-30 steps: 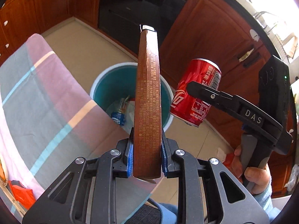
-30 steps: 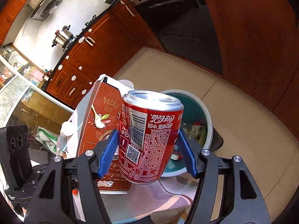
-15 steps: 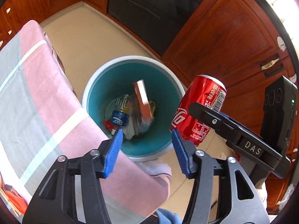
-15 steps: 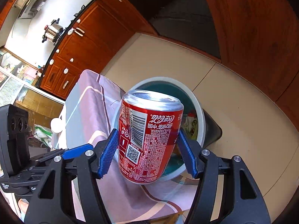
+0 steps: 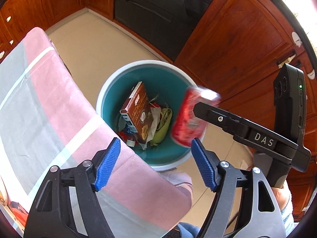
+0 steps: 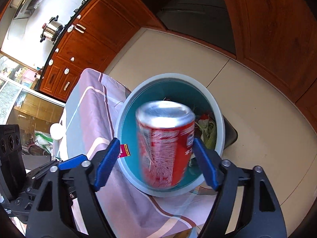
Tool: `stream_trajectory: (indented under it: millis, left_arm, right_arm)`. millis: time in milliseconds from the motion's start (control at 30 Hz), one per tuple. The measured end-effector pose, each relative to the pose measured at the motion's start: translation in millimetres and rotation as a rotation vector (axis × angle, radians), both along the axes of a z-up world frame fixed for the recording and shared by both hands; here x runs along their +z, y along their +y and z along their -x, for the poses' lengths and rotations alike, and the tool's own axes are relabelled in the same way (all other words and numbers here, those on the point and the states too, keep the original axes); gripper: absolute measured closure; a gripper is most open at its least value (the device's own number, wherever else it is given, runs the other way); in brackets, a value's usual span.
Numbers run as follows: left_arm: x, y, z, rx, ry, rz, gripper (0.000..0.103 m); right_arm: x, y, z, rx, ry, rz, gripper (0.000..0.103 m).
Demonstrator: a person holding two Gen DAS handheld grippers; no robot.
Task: Collect trash
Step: 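Open both grippers to drop the box and can into the bin, then grasp the red Ovaltine snack bag with the right gripper while the left gripper grasps the orange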
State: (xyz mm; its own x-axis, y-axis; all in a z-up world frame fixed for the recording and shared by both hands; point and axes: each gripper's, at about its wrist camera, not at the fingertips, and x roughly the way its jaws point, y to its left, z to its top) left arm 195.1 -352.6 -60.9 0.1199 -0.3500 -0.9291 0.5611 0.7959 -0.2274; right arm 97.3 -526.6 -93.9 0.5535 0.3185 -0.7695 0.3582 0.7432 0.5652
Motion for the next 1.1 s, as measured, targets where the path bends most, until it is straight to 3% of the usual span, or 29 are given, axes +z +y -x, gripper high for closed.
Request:
stream_trajectory:
  millis: [267,667,1100]
  left_arm:
    - [13,25,3,0.041,-0.024,0.045,0.009]
    - [28,97,21,0.127,-0.042,0.095,0.006]
    - [39,217,44,0.262,-0.097,0.139,0.005]
  right_arm:
    - [15,8,7,-0.035,0.007,0.038,0.018]
    - [53,57,12,0.035,-0.032,0.112,0.015]
    - [85,160,11,0.194,-0.064,0.157,0.015]
